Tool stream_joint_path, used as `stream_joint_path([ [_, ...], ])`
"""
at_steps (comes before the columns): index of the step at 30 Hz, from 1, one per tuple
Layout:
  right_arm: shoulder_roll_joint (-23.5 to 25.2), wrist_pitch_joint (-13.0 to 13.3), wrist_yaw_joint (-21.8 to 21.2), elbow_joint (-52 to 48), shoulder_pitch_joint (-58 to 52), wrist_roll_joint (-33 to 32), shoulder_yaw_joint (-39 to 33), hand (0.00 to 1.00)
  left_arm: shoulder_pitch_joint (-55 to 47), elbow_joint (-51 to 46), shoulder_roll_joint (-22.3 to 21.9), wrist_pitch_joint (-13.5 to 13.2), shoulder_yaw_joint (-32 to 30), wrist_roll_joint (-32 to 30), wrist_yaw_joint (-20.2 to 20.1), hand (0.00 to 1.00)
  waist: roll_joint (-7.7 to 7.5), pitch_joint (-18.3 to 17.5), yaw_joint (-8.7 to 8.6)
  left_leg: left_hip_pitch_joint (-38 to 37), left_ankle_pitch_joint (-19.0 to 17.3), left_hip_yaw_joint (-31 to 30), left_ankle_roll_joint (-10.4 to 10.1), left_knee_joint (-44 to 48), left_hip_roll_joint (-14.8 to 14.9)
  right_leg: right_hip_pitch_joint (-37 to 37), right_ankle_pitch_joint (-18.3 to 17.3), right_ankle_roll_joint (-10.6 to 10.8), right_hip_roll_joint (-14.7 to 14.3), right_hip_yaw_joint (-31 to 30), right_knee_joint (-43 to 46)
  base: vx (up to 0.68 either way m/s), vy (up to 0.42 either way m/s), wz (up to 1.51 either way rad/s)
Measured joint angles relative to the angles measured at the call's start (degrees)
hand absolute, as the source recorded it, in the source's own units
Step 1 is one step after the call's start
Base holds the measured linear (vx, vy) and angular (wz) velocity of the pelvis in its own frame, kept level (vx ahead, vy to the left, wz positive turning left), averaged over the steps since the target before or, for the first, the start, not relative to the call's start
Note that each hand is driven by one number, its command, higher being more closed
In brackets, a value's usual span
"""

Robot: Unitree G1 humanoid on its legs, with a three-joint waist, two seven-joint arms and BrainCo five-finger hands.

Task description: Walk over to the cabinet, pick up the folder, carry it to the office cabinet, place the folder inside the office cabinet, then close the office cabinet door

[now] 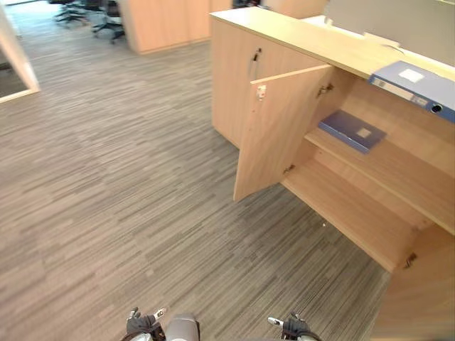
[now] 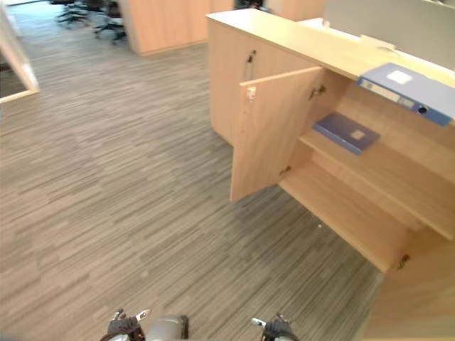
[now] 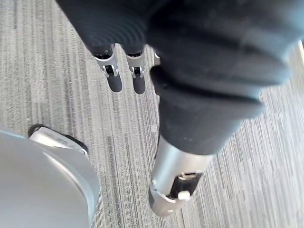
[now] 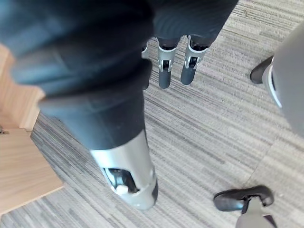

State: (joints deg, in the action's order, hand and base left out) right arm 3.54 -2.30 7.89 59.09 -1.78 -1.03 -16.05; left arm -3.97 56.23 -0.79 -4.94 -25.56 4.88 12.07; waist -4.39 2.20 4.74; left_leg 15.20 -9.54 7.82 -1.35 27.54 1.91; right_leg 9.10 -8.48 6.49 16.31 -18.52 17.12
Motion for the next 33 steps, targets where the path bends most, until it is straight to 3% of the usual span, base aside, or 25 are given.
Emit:
stream_joint_path([
  [1, -0.1, 0.0, -0.1, -0.5, -0.1, 0.0, 0.1, 0.00, 0.3, 1.0, -0.1, 0.2, 0.7, -0.1, 0.0, 0.00, 0.64, -0.1, 0.27, -4.7, -0.6, 3.2, 1.4, -3.1, -1.2, -4.0, 3.7, -1.2, 1.0, -1.2, 7.2, 0.18, 0.337, -1.32],
  [3, 0.0, -0.1, -0.2, -0.5, -0.3, 0.2, 0.1, 0.00, 0.2, 1.8, -0.1, 0.2, 1.3, -0.1, 0.0, 0.00, 1.22, -0.3, 0.49, -9.4, -1.0, 7.3, 2.4, -7.0, -1.6, -8.6, 5.3, -3.1, 2.0, -0.5, 14.8, 0.15, 0.330, -1.30],
  [5, 0.1, -0.1, -0.2, -0.7, -0.8, 0.2, 0.3, 0.00, 0.5, 1.7, -0.2, 0.4, 1.4, -0.4, -0.1, 0.00, 1.48, -0.7, -0.02, -13.1, -1.2, 10.7, 2.7, -10.5, -2.0, -12.8, 5.5, -3.6, 3.3, 5.4, 18.0, 0.07, 0.247, -0.91],
  [6, 0.0, 0.2, 0.0, -0.9, -0.9, 0.1, 0.4, 0.00, 0.5, 1.6, -0.3, 0.3, 1.5, -1.2, -0.2, 0.00, 1.42, -0.8, -1.32, -15.9, -1.1, 12.3, 2.9, -13.9, -2.2, -14.7, 5.1, -3.1, 3.8, 12.8, 18.1, 0.02, 0.134, -0.53],
  [7, 0.0, 0.3, 0.1, -0.9, -0.8, 0.1, 0.4, 0.00, 0.5, 1.7, -0.3, 0.4, 1.5, -1.5, -0.3, 0.00, 1.48, -0.8, -1.84, -16.7, -1.0, 12.8, 3.0, -14.8, -2.1, -15.5, 4.2, -2.5, 3.5, 15.5, 18.1, 0.04, 0.104, -0.73],
  [9, -0.1, 0.7, 0.1, -0.9, -0.5, 0.1, 0.3, 0.00, 0.3, 1.8, -0.3, 0.5, 1.5, -2.1, -0.2, 0.00, 1.87, -0.9, -2.10, -18.7, -1.7, 15.1, 3.4, -17.4, -1.3, -18.7, -0.5, -1.9, 0.6, 21.9, 18.5, 0.08, 0.007, -0.81],
  [10, -0.2, 1.0, 0.2, -0.8, -0.2, 0.0, -0.5, 0.00, 0.3, 1.9, -0.4, 0.8, 1.4, -2.3, -0.1, 0.00, 2.03, -0.6, -2.21, -19.4, -2.1, 15.6, 3.3, -18.5, -0.7, -21.1, -3.3, -2.1, -2.4, 24.7, 19.3, 0.09, -0.040, -0.73],
  [11, -0.3, 1.1, 0.2, -0.7, -0.1, 0.0, -0.8, 0.00, 0.4, 1.9, -0.5, 0.9, 1.3, -2.4, -0.1, 0.00, 2.17, -0.5, -2.32, -19.6, -2.3, 15.6, 3.0, -18.8, -0.1, -22.4, -4.2, -2.5, -4.1, 25.7, 19.7, 0.12, -0.103, -0.63],
  [12, -0.8, 1.3, 0.2, -0.7, 0.1, 0.0, -1.0, 0.00, 0.8, 2.4, -0.6, 1.0, 1.0, -2.8, 0.0, 0.00, 2.52, 0.5, -2.50, -21.5, -2.7, 15.7, 2.3, -19.8, 1.0, -23.6, -4.6, -2.7, -8.3, 27.4, 19.2, 0.14, -0.149, -0.34],
  [13, -1.0, 1.4, 0.2, -0.5, 0.1, 0.0, -3.1, 0.00, 1.1, 2.8, -0.5, 1.0, 0.8, -3.2, -0.1, 0.00, 2.47, 1.0, -2.73, -24.1, -2.8, 15.7, 2.1, -21.3, 1.3, -24.2, -4.6, -3.2, -10.8, 30.0, 17.7, 0.19, -0.201, -0.16],
  [14, -1.1, 1.4, 0.2, -0.2, -0.2, 0.0, -4.3, 0.00, 1.0, 3.0, -0.5, 1.0, 0.8, -3.8, -0.1, 0.00, 2.42, 1.0, -3.07, -24.9, -2.8, 15.5, 1.9, -21.9, 1.2, -24.2, -4.4, -3.6, -11.4, 31.0, 16.2, 0.24, -0.214, 0.24],
  [15, -1.7, 1.4, 0.5, 0.4, -1.3, 0.0, -5.8, 0.00, 1.0, 3.0, -0.6, 1.0, 0.8, -4.6, -0.2, 0.00, 2.24, 1.1, -3.82, -26.9, -3.3, 14.6, 0.7, -22.4, 0.5, -24.0, -3.7, -6.3, -11.3, 32.0, 12.7, 0.34, -0.197, 0.40],
  [16, -2.6, 1.5, 0.5, 0.7, -2.4, -1.1, -7.6, 0.00, 1.0, 3.9, -1.6, 1.0, 1.0, -5.4, -0.3, 0.00, 3.16, 0.7, -4.02, -28.3, -3.7, 13.3, 0.0, -22.6, 0.9, -22.8, -5.0, -10.2, -11.7, 33.2, 13.2, 0.35, -0.154, 0.35],
  [18, -3.0, 1.4, 0.6, 0.7, -1.9, -1.1, -7.6, 0.00, 1.5, 3.8, -2.7, 1.1, 0.9, -6.3, -0.6, 0.00, 4.83, 0.8, -4.01, -28.3, -2.5, 9.8, -0.6, -21.8, 2.3, -21.6, -5.9, -11.4, -13.2, 33.9, 12.6, 0.42, -0.208, 0.08],
  [22, -2.8, 1.4, 0.7, 1.7, -2.1, -5.0, -7.6, 0.00, 1.8, 2.4, -3.5, 1.0, -1.0, -6.4, -1.2, 0.00, 4.83, 1.2, -4.51, -26.9, -3.0, 7.7, -1.9, -10.8, 6.0, -15.3, -6.4, -12.2, -16.4, 33.8, 7.3, 0.35, -0.225, -0.05],
  [24, -2.9, 1.5, 0.6, 1.3, -2.5, -7.6, -7.5, 0.00, 1.5, 1.3, -3.7, 1.0, -3.8, -5.2, -1.3, 0.00, 5.07, 1.9, -4.64, -16.1, -1.5, 5.0, -2.4, 16.9, 10.3, -9.8, -6.8, -12.3, -18.8, 31.1, 2.1, 0.34, -0.173, -0.43],
  [26, -3.4, 1.4, 0.7, 1.4, -2.5, -8.0, -7.4, 0.00, 0.3, 0.4, -3.8, 1.1, -5.8, -4.0, -1.2, 0.00, 5.83, 2.6, -3.48, -10.3, -1.4, 3.9, -2.5, 32.6, 13.6, -6.3, -7.1, -12.8, -20.6, 28.0, 0.8, 0.26, -0.006, -0.92],
  [27, -3.2, 1.4, 0.7, 1.6, -2.9, -8.0, -7.5, 0.00, -0.7, -0.1, -3.7, 1.1, -6.2, -3.6, -1.2, 0.00, 5.53, 2.6, -3.02, -8.4, -1.4, 3.9, -2.5, 35.9, 14.0, -5.0, -7.2, -12.8, -20.5, 27.1, 0.1, 0.24, 0.053, -1.02],
  [30, -3.4, 1.1, 1.2, 1.5, -2.6, -7.8, -5.5, 0.00, -0.6, -1.8, -3.7, 0.9, -5.3, -2.1, -1.1, 0.00, 5.23, 3.1, -2.32, -1.3, -2.7, 3.2, -0.8, 34.6, 12.9, -1.2, -7.0, -12.6, -19.7, 24.0, -3.3, 0.30, 0.097, -0.65],
  [31, -3.3, 0.9, 1.4, 1.5, -1.7, -6.6, -2.8, 0.00, -0.7, -3.0, -3.4, 0.7, -4.5, -1.7, -1.1, 0.00, 3.92, 3.9, -0.83, -1.0, -4.7, 3.6, -0.7, 25.8, 9.4, 0.7, -7.1, -12.2, -17.2, 20.8, -4.1, 0.35, 0.214, -0.90],
  [33, -3.1, 0.9, 1.5, 1.4, 0.3, -6.2, -1.3, 0.00, -0.5, -2.9, -3.3, 0.3, -2.7, -1.6, -1.1, 0.00, 3.63, 4.8, -0.38, 0.8, -5.6, 1.5, -0.9, 14.1, 5.1, 3.1, -7.3, -11.5, -13.4, 17.9, -4.8, 0.36, 0.295, -0.90],
])
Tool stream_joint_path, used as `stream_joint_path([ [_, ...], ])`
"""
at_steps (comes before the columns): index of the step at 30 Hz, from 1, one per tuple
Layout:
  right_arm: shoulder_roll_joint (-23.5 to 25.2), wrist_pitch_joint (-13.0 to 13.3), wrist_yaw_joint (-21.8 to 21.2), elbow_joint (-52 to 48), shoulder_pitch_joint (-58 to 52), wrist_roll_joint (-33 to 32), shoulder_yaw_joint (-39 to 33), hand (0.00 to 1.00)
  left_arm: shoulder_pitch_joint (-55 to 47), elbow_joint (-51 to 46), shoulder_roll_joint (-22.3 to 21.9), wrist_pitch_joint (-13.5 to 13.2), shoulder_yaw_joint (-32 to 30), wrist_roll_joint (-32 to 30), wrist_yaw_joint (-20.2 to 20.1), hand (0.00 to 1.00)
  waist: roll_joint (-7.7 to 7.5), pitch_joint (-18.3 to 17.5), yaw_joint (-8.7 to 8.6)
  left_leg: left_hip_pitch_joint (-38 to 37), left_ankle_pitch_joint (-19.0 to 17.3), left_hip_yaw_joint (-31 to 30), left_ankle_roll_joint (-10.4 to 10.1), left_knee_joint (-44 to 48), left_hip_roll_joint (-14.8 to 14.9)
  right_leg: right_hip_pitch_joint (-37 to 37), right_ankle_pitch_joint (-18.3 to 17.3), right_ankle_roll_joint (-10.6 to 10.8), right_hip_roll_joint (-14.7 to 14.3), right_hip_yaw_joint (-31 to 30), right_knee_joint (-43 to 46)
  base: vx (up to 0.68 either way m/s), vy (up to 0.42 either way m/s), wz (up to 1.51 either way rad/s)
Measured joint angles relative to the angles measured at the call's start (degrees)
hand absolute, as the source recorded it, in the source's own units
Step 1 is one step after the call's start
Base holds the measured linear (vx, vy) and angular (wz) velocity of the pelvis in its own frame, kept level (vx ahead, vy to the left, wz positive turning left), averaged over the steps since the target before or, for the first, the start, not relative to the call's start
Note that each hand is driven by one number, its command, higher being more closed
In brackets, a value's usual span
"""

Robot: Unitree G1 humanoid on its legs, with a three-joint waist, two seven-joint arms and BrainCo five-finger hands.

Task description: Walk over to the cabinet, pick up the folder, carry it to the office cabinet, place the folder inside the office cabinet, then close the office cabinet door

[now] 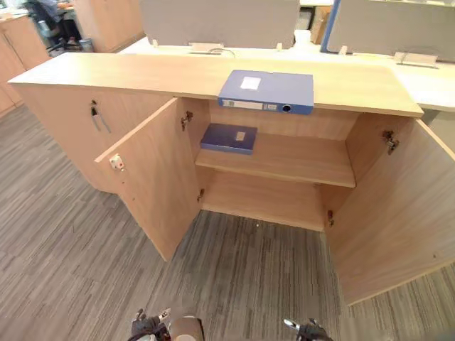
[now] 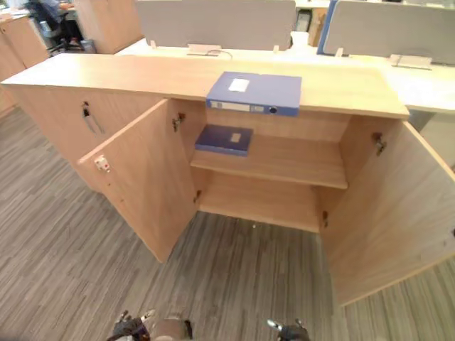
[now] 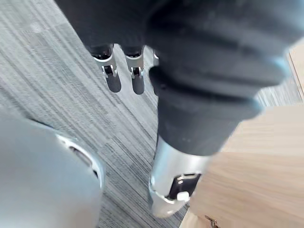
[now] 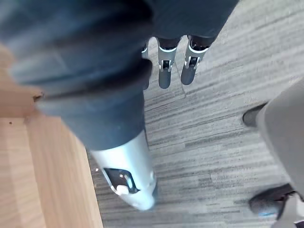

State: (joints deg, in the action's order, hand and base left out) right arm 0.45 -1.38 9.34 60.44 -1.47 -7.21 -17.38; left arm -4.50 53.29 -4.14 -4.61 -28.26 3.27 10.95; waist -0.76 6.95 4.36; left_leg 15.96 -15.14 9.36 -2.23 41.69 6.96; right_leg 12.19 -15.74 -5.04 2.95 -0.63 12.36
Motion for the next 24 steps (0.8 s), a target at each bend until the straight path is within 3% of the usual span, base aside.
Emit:
stream_joint_path([
  [1, 0.0, 0.0, 0.0, 0.0, 0.1, 0.4, 0.9, 0.00, 0.1, 0.0, 0.1, -0.2, 0.4, 0.0, 0.0, 0.00, -0.08, 0.1, 0.12, 0.5, 0.3, -0.6, -0.2, -2.8, -0.7, 0.7, -0.2, 0.4, 1.1, -0.3, -0.2, 0.37, 0.336, -0.57],
  [3, 0.0, 0.0, 0.0, -0.1, 0.0, 1.8, 3.5, 0.00, 0.2, 0.0, 0.3, -0.3, 1.9, 0.0, 0.1, 0.00, 0.32, 0.2, 0.45, 1.3, 3.6, -3.1, -0.3, -13.7, -1.7, 2.5, -2.2, 3.8, 3.9, -1.8, -1.0, 0.34, 0.340, -0.52],
  [4, -0.2, 0.1, -0.1, -0.2, -0.3, 2.0, 4.4, 0.00, 0.1, 0.2, 0.3, -0.3, 2.1, 0.1, 0.1, 0.00, 0.74, -0.1, 0.61, 1.5, 6.9, -4.0, -1.3, -16.0, -1.3, 3.3, -3.6, 6.0, 4.5, -2.9, -1.2, 0.38, 0.412, -0.59],
  [5, 0.0, 0.0, -0.2, 0.1, -0.5, 2.8, 5.5, 0.00, 0.4, 0.8, 1.0, -0.3, 2.4, 0.2, 0.0, 0.00, 0.21, -1.2, 0.78, 1.9, 9.3, -3.1, -1.0, -14.5, -2.5, 3.2, -3.8, 6.5, 6.2, -4.5, -0.8, 0.46, 0.505, -0.49],
  [7, 0.5, -0.1, -0.6, 0.0, -0.5, 4.2, 5.8, 0.00, 0.7, 1.7, 1.7, -0.1, 2.8, 0.0, 0.0, 0.00, -0.64, -1.8, 0.67, 1.2, 7.5, -1.7, 0.7, -15.3, -4.1, 1.8, 0.5, 6.2, 7.8, -5.6, 0.6, 0.39, 0.425, -0.23],
  [9, 0.9, -0.7, -1.1, 0.1, -1.1, 4.7, 4.8, 0.00, 0.9, 2.7, 1.9, 0.2, 2.2, 0.2, 0.0, 0.00, -1.40, -3.0, 0.98, -1.0, 7.3, 0.7, 2.7, -17.5, -6.5, 1.2, 4.3, 7.4, 10.7, -6.4, 1.4, 0.40, 0.419, -0.11],
  [10, 0.9, -0.8, -1.2, 0.1, -1.3, 5.0, 4.8, 0.00, 0.9, 2.8, 2.0, 0.2, 2.3, 0.2, 0.0, 0.00, -1.49, -3.2, 1.06, -1.4, 7.3, 1.1, 2.9, -17.8, -6.9, 1.2, 4.8, 7.5, 11.2, -6.5, 1.5, 0.38, 0.341, -0.34],
  [13, 0.9, -1.0, -2.8, -0.2, -1.2, 6.3, 2.3, 0.00, 1.1, 4.3, 2.2, 1.0, 2.5, 0.1, 0.0, 0.00, -1.39, -4.9, 1.55, -6.7, 6.4, 6.3, 5.5, -21.3, -10.8, 0.1, 8.3, 8.6, 16.6, -9.2, 4.7, 0.32, 0.273, -0.64],
  [14, 1.0, -1.3, -3.2, -0.2, -1.2, 6.3, 1.0, 0.00, 0.9, 4.2, 2.2, 1.0, 2.9, 0.3, 0.0, 0.00, -1.42, -5.4, 1.70, -9.3, 6.0, 7.3, 6.1, -22.8, -11.7, -2.1, 9.7, 9.3, 17.4, -9.7, 9.8, 0.21, 0.169, -0.80],
  [15, 0.8, -1.4, -3.2, -0.4, -1.5, 6.2, 0.4, 0.00, 0.8, 4.2, 2.1, 0.9, 3.3, 0.8, 0.0, 0.00, -1.20, -5.7, 1.71, -12.2, 6.0, 8.2, 6.1, -25.6, -11.9, -6.2, 11.7, 9.1, 17.1, -11.0, 17.8, 0.19, 0.141, -0.79],
  [16, 0.7, -1.3, -3.3, -0.7, -1.7, 6.1, 0.4, 0.00, 0.9, 4.2, 2.0, 0.8, 3.6, 1.3, 0.1, 0.00, -1.16, -5.8, 1.49, -13.8, 6.0, 8.6, 6.1, -26.9, -11.8, -8.6, 11.5, 9.1, 17.1, -11.6, 22.4, 0.15, 0.101, -0.66],
  [17, 0.8, -1.3, -3.4, -1.9, -2.5, 6.1, 0.5, 0.00, 1.0, 4.2, 2.0, 0.7, 3.8, 1.7, 0.1, 0.00, -1.41, -6.0, 1.43, -16.3, 6.0, 9.6, 6.1, -28.5, -11.8, -12.9, 10.5, 9.1, 17.1, -11.4, 29.2, 0.11, 0.067, -0.44],
  [19, 0.5, -1.1, -3.3, -2.6, -3.0, 5.8, 0.5, 0.00, 1.2, 4.2, 1.9, 0.4, 4.7, 1.8, 0.1, 0.00, -1.31, -6.1, 0.79, -19.2, 6.1, 10.0, 6.0, -30.8, -11.7, -17.8, 8.1, 9.0, 17.3, -9.2, 32.8, 0.14, 0.034, -0.28],
  [22, -0.2, -0.5, -3.0, -2.2, -2.8, 3.7, 0.7, 0.00, 1.6, 4.4, 1.9, -0.1, 5.6, 1.5, -0.1, 0.00, -1.02, -5.7, -0.68, -22.7, 5.5, 9.0, 4.8, -34.1, -9.9, -23.0, 2.7, 10.0, 14.8, -2.6, 28.9, 0.13, -0.104, -0.03],
  [23, -0.2, -0.3, -3.0, -2.1, -2.8, 3.5, 0.7, 0.00, 1.5, 4.7, 2.0, -0.2, 5.4, 1.4, -0.1, 0.00, -1.00, -5.3, -0.64, -23.6, 4.7, 8.6, 4.2, -34.5, -8.8, -24.0, 2.1, 10.1, 12.5, -1.9, 26.4, 0.13, -0.298, -0.11],
  [24, -0.3, 0.2, -2.9, -2.0, -2.9, 2.3, 0.8, 0.00, 1.4, 5.2, 2.3, -0.2, 5.3, 1.1, -0.1, 0.00, -1.09, -4.8, -0.85, -25.0, 3.9, 7.7, 2.7, -34.5, -7.0, -24.5, 2.1, 10.0, 8.3, -1.2, 20.8, 0.11, -0.266, -0.01],
])
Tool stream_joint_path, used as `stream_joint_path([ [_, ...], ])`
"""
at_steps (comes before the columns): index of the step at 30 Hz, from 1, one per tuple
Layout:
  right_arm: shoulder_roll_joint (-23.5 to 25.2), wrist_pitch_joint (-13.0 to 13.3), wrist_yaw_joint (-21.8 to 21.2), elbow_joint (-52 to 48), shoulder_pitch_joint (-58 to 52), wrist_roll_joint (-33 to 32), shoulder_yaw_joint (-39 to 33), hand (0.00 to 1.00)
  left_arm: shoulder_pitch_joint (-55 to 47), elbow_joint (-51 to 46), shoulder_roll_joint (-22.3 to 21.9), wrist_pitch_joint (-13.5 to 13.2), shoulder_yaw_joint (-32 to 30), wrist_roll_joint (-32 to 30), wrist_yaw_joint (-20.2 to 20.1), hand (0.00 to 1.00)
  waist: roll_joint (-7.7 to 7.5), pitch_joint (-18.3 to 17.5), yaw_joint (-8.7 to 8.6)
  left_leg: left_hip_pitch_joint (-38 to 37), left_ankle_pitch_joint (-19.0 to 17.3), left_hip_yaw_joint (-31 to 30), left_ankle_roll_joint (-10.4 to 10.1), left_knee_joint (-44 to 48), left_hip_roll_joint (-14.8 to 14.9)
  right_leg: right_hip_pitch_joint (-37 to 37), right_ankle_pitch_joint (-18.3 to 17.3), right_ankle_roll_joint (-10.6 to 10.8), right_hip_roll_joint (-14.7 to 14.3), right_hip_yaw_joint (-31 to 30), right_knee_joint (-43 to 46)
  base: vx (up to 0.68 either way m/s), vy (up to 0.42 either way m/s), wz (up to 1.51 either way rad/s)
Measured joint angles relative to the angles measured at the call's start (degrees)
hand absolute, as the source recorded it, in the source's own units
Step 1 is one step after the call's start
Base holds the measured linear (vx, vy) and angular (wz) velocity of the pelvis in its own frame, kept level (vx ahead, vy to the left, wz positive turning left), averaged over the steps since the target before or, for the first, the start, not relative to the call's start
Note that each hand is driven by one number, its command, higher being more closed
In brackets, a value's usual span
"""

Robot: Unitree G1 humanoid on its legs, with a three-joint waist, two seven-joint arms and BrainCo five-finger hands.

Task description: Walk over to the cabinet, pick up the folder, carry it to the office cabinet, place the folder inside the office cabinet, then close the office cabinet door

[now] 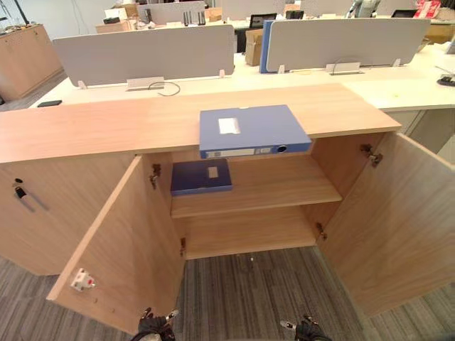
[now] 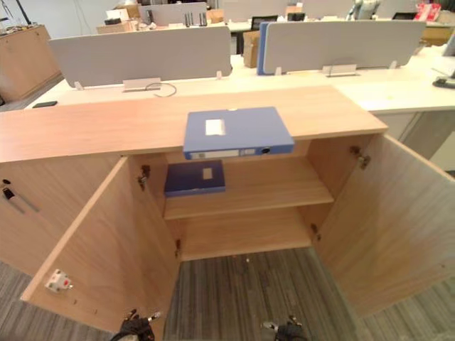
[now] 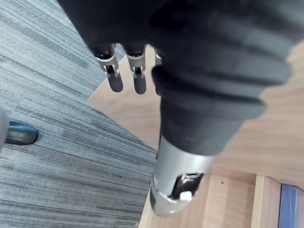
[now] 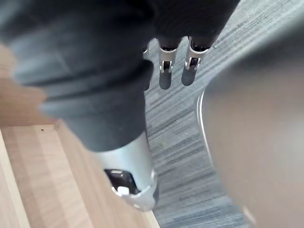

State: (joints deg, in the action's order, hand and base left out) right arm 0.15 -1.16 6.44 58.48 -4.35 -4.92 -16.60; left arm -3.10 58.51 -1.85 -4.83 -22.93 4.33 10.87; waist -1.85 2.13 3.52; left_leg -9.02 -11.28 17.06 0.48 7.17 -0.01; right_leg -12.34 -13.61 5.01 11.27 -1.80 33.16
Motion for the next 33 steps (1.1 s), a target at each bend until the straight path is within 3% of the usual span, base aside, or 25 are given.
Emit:
stream_joint_path([
  [2, -0.1, 0.2, 0.2, 1.3, -0.6, -1.4, 0.1, 0.00, 0.0, 0.4, 0.5, -0.1, -0.1, -1.2, -0.1, 0.00, -0.91, 0.6, -1.08, -1.3, -0.5, -2.9, -1.2, 0.0, 0.4, 1.4, 1.3, -0.2, -1.8, 0.2, -3.7, 0.13, -0.296, 0.45],
  [3, -1.4, 0.4, 0.4, 2.1, -0.8, -1.9, 0.0, 0.00, -0.1, 0.7, -0.6, 0.1, -0.6, -2.2, -0.2, 0.00, 0.23, -0.2, -1.15, -1.3, -0.4, -5.7, -1.2, -0.3, 1.4, 1.7, 0.1, -1.0, -3.2, 1.7, -4.1, 0.17, -0.313, 0.45],
  [5, -1.6, 0.3, 0.4, 2.3, -0.3, -2.3, 0.1, 0.00, -0.1, 0.5, -1.3, 0.1, -2.1, -3.4, -0.2, 0.00, 0.88, -0.1, -1.10, -0.9, 0.2, -7.9, -2.3, -0.2, 3.4, 2.1, -0.8, -2.0, -4.5, 4.2, -4.2, 0.24, -0.327, 0.34],
  [9, -1.5, 0.1, 0.5, 3.3, 0.0, -1.7, 0.4, 0.00, -0.1, 0.1, -2.0, 0.2, -4.3, -4.6, -0.7, 0.00, 1.02, 0.2, -1.10, -0.3, 1.6, -12.1, -4.4, 2.7, 6.9, 7.3, -2.1, -4.3, -6.7, 9.4, -7.2, 0.23, -0.270, 0.49],
  [14, -1.4, 0.0, 0.5, 3.7, 0.2, -0.6, 0.7, 0.00, -0.2, -1.9, -2.2, 0.4, -6.1, -3.3, -1.3, 0.00, 1.29, 0.7, -0.89, 9.7, 1.7, -13.7, -4.8, 26.6, 9.3, 14.1, -2.1, -4.7, -7.3, 12.4, -12.8, 0.17, -0.125, 0.32],
  [16, -1.4, -0.2, 0.5, 3.6, 0.4, -0.4, 0.7, 0.00, -0.9, -2.1, -1.7, 0.6, -6.0, -3.0, -2.3, 0.00, 1.78, 1.8, -0.40, 15.5, 4.9, -12.2, -4.3, 41.7, 12.1, 18.3, -2.2, -5.5, -8.7, 12.6, -15.5, 0.11, 0.001, -0.05],
  [18, -1.2, -0.7, 0.4, 3.6, 0.2, -0.4, 0.1, 0.00, -1.7, -2.1, -1.2, 0.6, -5.0, 0.4, -4.7, 0.00, 1.71, 1.9, -0.26, 17.6, 2.4, -9.8, -3.9, 43.9, 12.6, 20.0, -2.3, -5.5, -8.0, 12.2, -16.5, 0.10, 0.060, -0.17],
  [21, -1.2, -1.0, 0.3, 3.4, 0.5, -0.4, 0.4, 0.00, -1.7, -1.9, -0.3, 0.6, -2.8, 4.5, -7.0, 0.00, 1.46, 2.2, -0.01, 18.2, -0.5, -5.6, -3.6, 36.4, 10.9, 20.7, -2.2, -5.3, -5.7, 10.9, -16.5, 0.18, 0.159, -0.19],
  [22, -1.3, -1.1, 0.0, 3.0, 0.4, 0.2, 0.4, 0.00, -1.8, -1.8, 0.1, 0.6, -1.2, 7.2, -8.2, 0.00, 1.78, 2.3, -0.20, 17.7, 0.1, -4.0, -3.6, 28.5, 9.6, 20.9, -2.2, -5.0, -4.8, 10.9, -16.3, 0.14, 0.170, 0.02],
  [23, -1.6, -1.1, -0.4, 2.3, 0.2, 1.1, 0.4, 0.00, -1.8, -1.8, 0.2, 0.6, 0.6, 10.3, -9.4, 0.00, 2.51, 2.3, -0.22, 16.7, 3.0, -3.6, -3.5, 21.4, 8.8, 20.9, -2.3, -3.9, -4.9, 10.7, -15.9, 0.17, 0.221, 0.14],
  [24, -1.3, -1.1, -0.8, 1.8, 0.4, 2.1, 0.8, 0.00, -1.5, -2.0, 1.4, 0.6, 3.0, 15.0, -10.8, 0.00, 1.93, 2.4, -0.13, 14.0, 2.2, -4.0, -3.9, 16.9, 6.7, 20.5, -2.7, -3.2, -3.8, 10.3, -16.0, 0.20, 0.330, 0.28],
  [25, -0.4, -1.1, -1.4, 1.7, 0.6, 3.1, 1.1, 0.00, -1.3, -3.6, 2.4, 0.7, 5.9, 18.9, -12.0, 0.00, 0.59, 2.5, -0.24, 13.4, 3.1, -4.2, -2.9, 13.5, 4.5, 19.9, -2.7, -3.2, -2.4, 9.5, -16.4, 0.17, 0.282, 0.30],
  [26, 0.0, -1.1, -1.6, 1.7, 0.7, 3.8, 1.0, 0.00, -1.4, -4.6, 2.6, 0.8, 7.4, 20.8, -12.6, 0.00, 0.19, 2.3, -0.23, 13.4, 3.5, -4.3, -2.4, 12.5, 3.6, 19.9, -2.5, -3.0, -1.7, 9.4, -16.7, 0.14, 0.261, 0.34],
  [29, 0.3, -1.1, -2.2, 0.7, 0.3, 4.1, 1.5, 0.00, -2.9, -15.2, 1.9, 0.9, 16.6, 29.5, -13.9, 0.00, 0.01, 2.0, -0.13, 10.7, 5.7, -4.6, -1.0, 6.9, 0.2, 21.7, -1.1, -0.7, 0.8, 9.4, -18.9, 0.07, 0.138, 0.19],
  [33, 0.3, -1.1, -2.2, -0.3, -0.2, 5.3, 3.4, 0.00, -5.0, -32.4, 2.2, -0.3, 23.7, 34.9, -12.8, 0.00, 0.06, 1.0, -0.44, 8.0, 10.7, -5.0, -1.1, -1.7, -0.8, 21.6, 1.4, -0.1, 0.5, 9.4, -21.3, 0.02, 0.028, 0.07],
])
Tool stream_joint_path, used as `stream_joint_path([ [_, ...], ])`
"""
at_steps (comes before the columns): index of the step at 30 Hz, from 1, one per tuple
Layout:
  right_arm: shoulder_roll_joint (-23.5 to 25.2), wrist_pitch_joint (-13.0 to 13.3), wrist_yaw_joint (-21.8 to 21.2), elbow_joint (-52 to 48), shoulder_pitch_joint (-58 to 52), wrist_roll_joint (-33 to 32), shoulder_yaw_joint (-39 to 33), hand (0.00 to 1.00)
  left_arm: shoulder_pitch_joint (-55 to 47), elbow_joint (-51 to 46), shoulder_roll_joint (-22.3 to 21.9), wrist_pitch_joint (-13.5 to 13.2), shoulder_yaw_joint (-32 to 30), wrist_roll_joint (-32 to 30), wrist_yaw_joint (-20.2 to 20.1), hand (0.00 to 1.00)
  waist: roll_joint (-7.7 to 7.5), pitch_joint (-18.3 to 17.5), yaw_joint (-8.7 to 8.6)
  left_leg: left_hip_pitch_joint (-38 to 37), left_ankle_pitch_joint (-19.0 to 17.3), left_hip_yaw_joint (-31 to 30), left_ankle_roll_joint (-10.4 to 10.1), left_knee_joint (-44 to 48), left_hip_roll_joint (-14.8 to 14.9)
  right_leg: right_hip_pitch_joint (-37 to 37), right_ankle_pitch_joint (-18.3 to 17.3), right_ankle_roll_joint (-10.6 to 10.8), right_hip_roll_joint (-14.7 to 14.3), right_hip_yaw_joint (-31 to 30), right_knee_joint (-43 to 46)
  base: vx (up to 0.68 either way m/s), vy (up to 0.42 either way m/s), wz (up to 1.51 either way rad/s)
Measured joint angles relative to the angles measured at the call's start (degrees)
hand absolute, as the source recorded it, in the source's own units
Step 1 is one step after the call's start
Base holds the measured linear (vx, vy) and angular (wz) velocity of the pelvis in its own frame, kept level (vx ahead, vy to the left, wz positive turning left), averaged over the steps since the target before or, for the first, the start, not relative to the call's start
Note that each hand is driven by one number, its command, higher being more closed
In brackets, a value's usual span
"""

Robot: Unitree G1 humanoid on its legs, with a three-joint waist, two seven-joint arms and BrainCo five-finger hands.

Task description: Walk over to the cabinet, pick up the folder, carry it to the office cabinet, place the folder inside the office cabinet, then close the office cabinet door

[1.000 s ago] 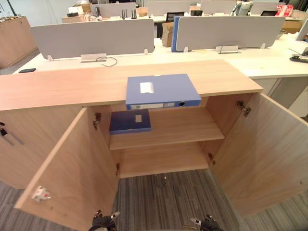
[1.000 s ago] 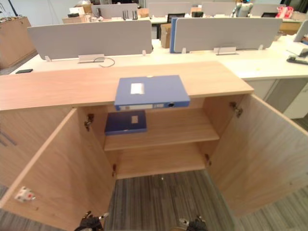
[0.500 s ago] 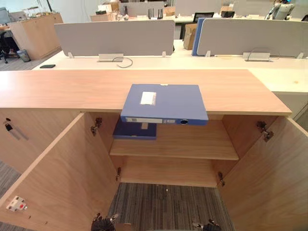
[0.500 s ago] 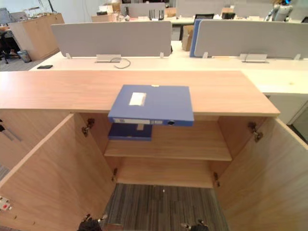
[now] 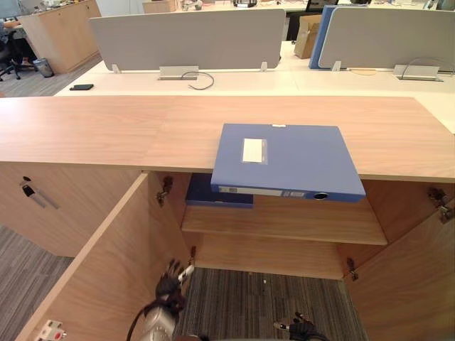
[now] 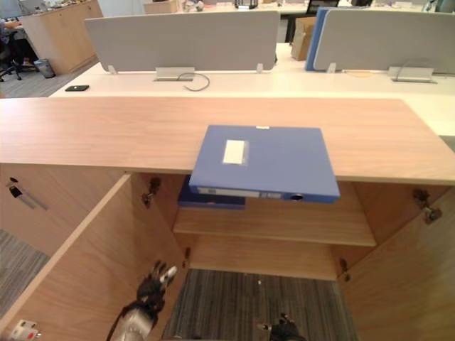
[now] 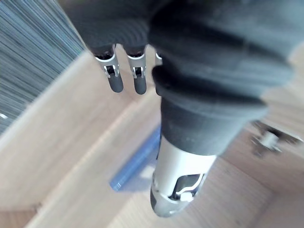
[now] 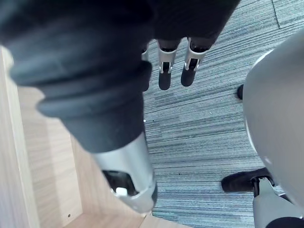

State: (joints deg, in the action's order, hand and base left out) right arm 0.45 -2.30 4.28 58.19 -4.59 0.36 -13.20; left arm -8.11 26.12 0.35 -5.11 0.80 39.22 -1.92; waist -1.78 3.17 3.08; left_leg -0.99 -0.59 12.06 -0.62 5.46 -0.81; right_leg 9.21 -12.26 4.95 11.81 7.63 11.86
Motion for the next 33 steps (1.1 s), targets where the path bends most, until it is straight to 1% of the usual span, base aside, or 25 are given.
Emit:
stream_joint_path([
  [3, -0.5, -0.4, 0.4, 0.0, -1.0, 1.1, 2.1, 0.00, -2.7, -13.8, 1.6, -0.3, 5.7, 2.1, 0.7, 0.00, 0.12, -0.4, -0.27, -1.9, 3.0, -0.2, -0.4, -4.9, 0.2, 0.2, 0.9, 0.2, -0.7, 0.0, -1.3, -0.04, -0.036, -0.01],
  [4, -0.5, -0.4, 0.4, 0.0, -1.3, 1.1, 2.1, 0.00, -3.2, -15.7, 1.9, -0.2, 6.6, 2.0, 0.9, 0.00, 0.17, -0.4, -0.28, -2.2, 3.4, -0.2, -0.3, -5.6, 0.3, 0.2, 1.0, 0.2, -0.8, 0.0, -1.4, -0.06, -0.030, -0.03],
  [5, -0.8, -0.4, 0.4, -0.1, -1.4, 1.1, 2.3, 0.00, -4.4, -20.1, 2.3, -0.2, 7.9, 2.0, 1.4, 0.00, 0.17, -0.5, -0.45, -2.5, 4.3, -0.2, -0.4, -6.9, 0.3, 0.1, 1.0, 0.2, -0.9, 0.0, -1.6, -0.07, -0.029, -0.07],
  [6, -1.2, -0.4, 0.5, -0.1, -1.4, 1.1, 3.3, 0.00, -5.7, -24.7, 2.4, -0.1, 8.8, 0.6, 2.0, 0.00, 0.19, -0.5, -0.49, -3.2, 5.2, -0.1, -0.3, -8.3, 0.2, 0.0, 1.0, 0.2, -0.9, -0.1, -1.8, -0.08, -0.029, -0.06],
  [7, -1.4, -0.5, 0.4, -0.1, -1.4, 1.1, 3.9, 0.00, -6.2, -26.8, 2.4, -0.1, 9.2, -0.4, 2.3, 0.00, 0.20, -0.5, -0.49, -3.4, 5.5, -0.2, -0.4, -8.9, 0.2, 0.1, 1.0, 0.2, -1.0, -0.1, -2.0, -0.10, -0.027, -0.05],
  [8, -1.8, -0.5, 0.4, -0.1, -1.5, 1.1, 4.3, 0.00, -7.1, -30.9, 2.3, 0.2, 9.5, -2.6, 2.7, 0.00, 0.23, -0.5, -0.43, -3.7, 5.9, -0.3, -0.5, -9.7, 0.2, 0.2, 1.0, 0.2, -1.1, -0.3, -2.3, -0.14, -0.019, -0.06],
  [9, -1.8, -0.5, 0.4, -0.1, -1.7, 1.1, 4.3, 0.00, -8.0, -35.0, 2.2, 0.2, 9.4, -5.1, 3.2, 0.00, 0.25, -0.6, -0.39, -3.8, 5.9, -0.2, -0.6, -10.1, 0.2, 0.1, 1.0, 0.2, -1.2, -0.8, -2.7, -0.14, -0.017, -0.06],
  [11, -1.9, -0.5, 0.4, -0.1, -1.8, 1.0, 4.3, 0.00, -8.8, -39.3, 2.0, 0.2, 8.8, -10.2, 4.7, 0.00, 0.30, -0.6, -0.39, -3.8, 5.8, -0.3, -0.5, -10.5, 0.2, 0.2, 0.9, 0.2, -1.6, -1.2, -3.1, -0.12, -0.020, -0.07],
  [12, -1.9, -0.4, 0.5, -0.1, -1.9, 0.9, 4.3, 0.00, -9.5, -42.3, 1.8, -0.3, 8.4, -13.8, 6.2, 0.00, 0.39, -0.6, -0.34, -3.7, 5.9, -0.4, -0.6, -10.6, 0.3, 0.2, 0.9, 0.2, -1.7, -1.7, -3.5, -0.12, -0.025, -0.09],
  [13, -1.9, -0.4, 0.5, -0.1, -1.9, 0.8, 4.2, 0.00, -9.7, -43.0, 1.6, -0.6, 8.2, -16.0, 7.2, 0.00, 0.44, -0.7, -0.41, -3.8, 5.9, -0.5, -0.6, -10.6, 0.4, 0.2, 0.9, 0.2, -1.8, -1.8, -3.6, -0.13, -0.023, -0.09],
  [14, -1.9, -0.2, 0.6, -0.2, -2.1, 0.8, 4.2, 0.00, -9.9, -43.9, 0.8, -1.0, 7.7, -19.9, 8.8, 0.00, 0.50, -0.9, -0.47, -3.8, 6.1, -0.7, -0.8, -10.6, 0.5, 0.2, 0.9, 0.3, -1.8, -1.8, -3.6, -0.08, -0.010, -0.02],
  [15, -1.9, -0.2, 0.7, -0.2, -2.2, 0.8, 4.2, 0.00, -10.0, -44.3, 0.2, -1.1, 7.6, -21.5, 9.6, 0.00, 0.50, -1.0, -0.46, -3.8, 6.2, -0.8, -0.9, -10.6, 0.6, 0.2, 0.9, 0.3, -1.8, -1.8, -3.6, -0.08, -0.014, 0.03],
  [16, -1.9, -0.2, 1.0, -0.2, -2.4, 0.8, 4.2, 0.00, -10.4, -45.0, -1.3, -1.1, 7.3, -23.2, 10.6, 0.00, 0.44, -1.4, -0.43, -3.7, 6.3, -1.1, -0.9, -10.6, 0.7, 0.2, 0.9, 0.3, -2.0, -1.7, -3.7, -0.05, -0.021, 0.07],
  [17, -1.9, 0.1, 1.6, -0.3, -2.8, 0.6, 4.2, 0.00, -10.7, -45.4, -2.4, -1.1, 7.2, -27.3, 13.2, 0.00, 0.21, -1.8, -0.42, -3.7, 6.5, -1.4, -0.9, -10.6, 0.8, 0.3, 0.9, 0.3, -2.1, -1.5, -3.8, -0.04, -0.023, 0.07],
  [19, -1.8, 0.3, 2.3, -0.3, -3.1, 0.5, 4.1, 0.00, -10.9, -46.0, -2.7, -1.1, 7.5, -31.5, 16.1, 0.00, 0.23, -2.4, -0.43, -3.8, 7.1, -1.6, -1.1, -10.6, 0.9, 0.8, 0.9, 0.3, -2.3, -1.4, -3.9, -0.01, -0.023, 0.06],
  [20, -1.7, 0.5, 2.8, -0.3, -3.3, 0.4, 4.0, 0.00, -10.9, -46.5, -2.7, -1.1, 7.5, -33.8, 17.9, 0.00, -0.03, -2.5, -0.43, -3.9, 7.2, -1.7, -1.1, -10.6, 0.9, 1.1, 0.9, 0.3, -2.3, -1.2, -4.1, 0.00, -0.023, 0.04],
  [21, -1.6, 0.5, 2.9, -0.3, -3.4, 0.3, 3.8, 0.00, -10.9, -46.8, -2.7, -1.1, 7.5, -34.6, 18.6, 0.00, -0.04, -2.6, -0.42, -4.0, 7.2, -1.7, -1.2, -10.5, 0.9, 1.3, 1.0, 0.3, -2.4, -1.2, -4.2, 0.00, -0.023, 0.06],
  [22, -1.5, 0.8, 3.5, -0.3, -3.5, -0.1, 3.6, 0.00, -10.9, -47.6, -2.7, -1.1, 7.5, -36.6, 20.4, 0.00, -0.08, -2.6, -0.42, -4.0, 7.2, -1.9, -1.2, -10.4, 1.0, 1.7, 1.0, 0.2, -2.4, -1.0, -4.4, -0.01, -0.019, 0.06],
  [25, -1.4, 1.1, 4.2, -0.3, -3.7, -0.6, 3.6, 0.00, -10.8, -49.5, -2.7, -1.1, 7.2, -41.5, 23.7, 0.00, -0.14, -2.8, -0.38, -4.1, 7.2, -2.0, -1.2, -10.4, 1.1, 1.8, 1.0, 0.2, -2.6, -0.8, -4.6, -0.01, -0.013, 0.03],
  [27, -1.3, 1.2, 4.6, -0.3, -4.1, -1.4, 3.6, 0.00, -10.3, -50.1, -2.7, -0.9, 7.3, -47.1, 26.8, 0.00, -0.17, -3.3, -0.36, -4.0, 7.2, -2.0, -1.2, -10.4, 1.2, 1.8, 1.0, 0.2, -2.7, -0.8, -4.6, 0.00, 0.000, 0.00],
  [28, -1.3, 1.2, 4.8, -0.2, -4.1, -1.4, 3.6, 0.00, -9.9, -50.2, -2.6, -0.9, 7.3, -48.4, 27.5, 0.00, -0.18, -3.6, -0.36, -4.0, 7.2, -2.0, -1.2, -10.4, 1.2, 1.8, 1.0, 0.2, -2.7, -0.9, -4.6, 0.00, 0.000, 0.00],
  [30, -1.3, 1.2, 4.9, 0.0, -4.2, -1.4, 3.8, 0.00, -6.6, -50.4, -2.1, -0.5, 8.2, -55.9, 29.7, 0.00, -0.12, -3.9, -0.27, -4.2, 7.1, -1.8, -1.2, -10.4, 1.2, 1.8, 1.0, 0.2, -2.7, -1.0, -4.6, -0.02, 0.004, -0.01],
  [31, -1.3, 1.2, 4.9, 0.0, -4.2, -1.4, 3.8, 0.00, -5.5, -50.4, -1.5, -0.4, 8.7, -57.5, 30.0, 0.00, -0.09, -4.0, -0.28, -4.2, 7.0, -1.8, -1.1, -10.4, 1.3, 1.8, 1.0, 0.2, -2.7, -1.1, -4.6, -0.07, 0.007, -0.06],
  [32, -1.3, 1.2, 4.9, 0.0, -4.2, -1.4, 3.8, 0.00, -3.1, -50.4, -0.4, -0.3, 9.9, -59.7, 30.3, 0.00, -0.01, -4.1, -0.33, -4.2, 6.7, -1.6, -1.1, -10.5, 1.3, 1.7, 1.0, 0.2, -2.7, -1.4, -4.5, -0.07, 0.008, -0.12],
  [33, -1.4, 1.2, 4.9, 0.0, -4.2, -1.4, 3.8, 0.00, -0.8, -50.4, 1.1, 0.0, 11.2, -63.3, 30.2, 0.00, 0.07, -4.4, -0.48, -4.2, 6.5, -1.1, -1.3, -10.6, 1.5, 1.6, 1.0, 0.2, -2.9, -1.8, -4.5, -0.06, 0.006, -0.15],
])
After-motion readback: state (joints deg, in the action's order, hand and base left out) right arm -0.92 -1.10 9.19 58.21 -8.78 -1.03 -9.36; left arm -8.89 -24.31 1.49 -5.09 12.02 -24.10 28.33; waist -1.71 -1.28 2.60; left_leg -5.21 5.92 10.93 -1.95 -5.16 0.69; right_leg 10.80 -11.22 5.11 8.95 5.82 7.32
